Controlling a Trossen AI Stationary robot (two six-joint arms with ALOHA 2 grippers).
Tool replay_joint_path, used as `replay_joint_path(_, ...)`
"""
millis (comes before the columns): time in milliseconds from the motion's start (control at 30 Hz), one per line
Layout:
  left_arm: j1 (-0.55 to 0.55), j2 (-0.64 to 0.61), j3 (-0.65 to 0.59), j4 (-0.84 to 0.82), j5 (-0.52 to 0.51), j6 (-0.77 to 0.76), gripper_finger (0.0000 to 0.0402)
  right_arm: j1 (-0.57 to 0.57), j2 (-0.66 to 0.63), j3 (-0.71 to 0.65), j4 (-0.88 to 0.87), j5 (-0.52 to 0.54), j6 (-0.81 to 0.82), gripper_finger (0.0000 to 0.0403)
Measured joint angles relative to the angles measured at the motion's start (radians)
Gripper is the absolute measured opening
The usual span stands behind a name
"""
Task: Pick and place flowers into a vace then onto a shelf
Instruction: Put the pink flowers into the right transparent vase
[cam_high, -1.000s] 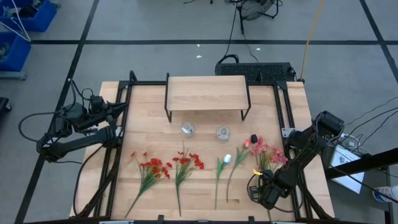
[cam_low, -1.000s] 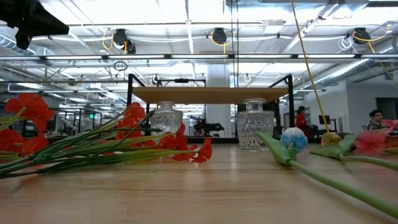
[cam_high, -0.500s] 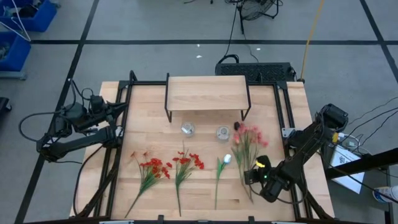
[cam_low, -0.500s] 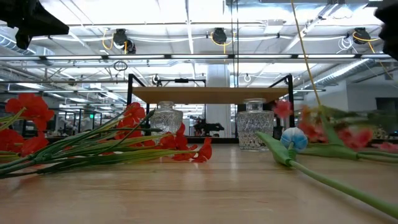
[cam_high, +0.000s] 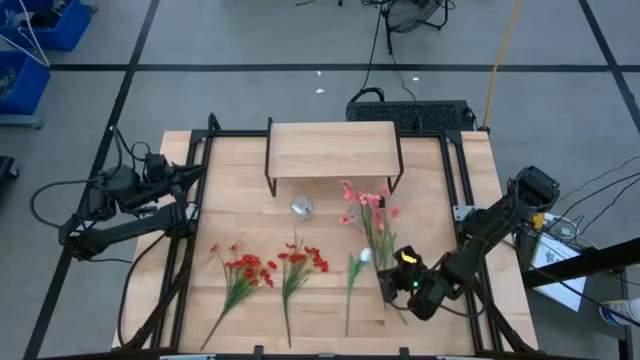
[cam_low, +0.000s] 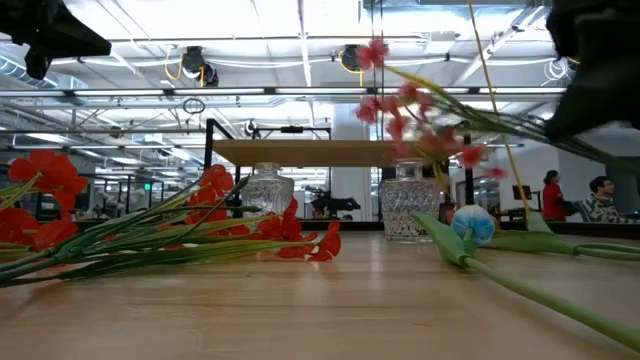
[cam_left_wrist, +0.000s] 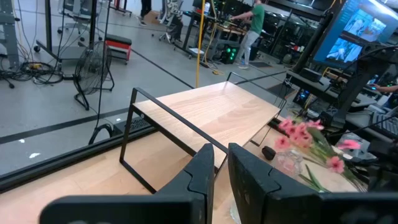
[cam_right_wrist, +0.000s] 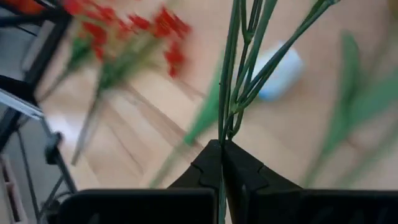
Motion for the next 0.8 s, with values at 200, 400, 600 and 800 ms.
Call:
replay_joint_path(200, 0.000, 0.000, 0.000, 0.000, 0.000, 0.000, 0.0051, -0.055, 0.000, 0.000, 0.149, 0.120, -0.395, 0.0000)
replay_joint_path(400, 0.000, 0.000, 0.000, 0.000, 0.000, 0.000, 0.0051, -0.109, -0.001, 0.001, 0.278, 0.322, -0.801, 0.0000)
replay_joint_path(600, 0.000, 0.000, 0.000, 0.000, 0.000, 0.000, 0.0051, -0.204, -0.002, 0.002, 0.389, 0.453, -1.060, 0.0000)
replay_joint_path(800, 0.000, 0.000, 0.000, 0.000, 0.000, 0.000, 0.0051, -0.324, -0.002, 0.002, 0.565, 0.449, -1.324, 0.0000)
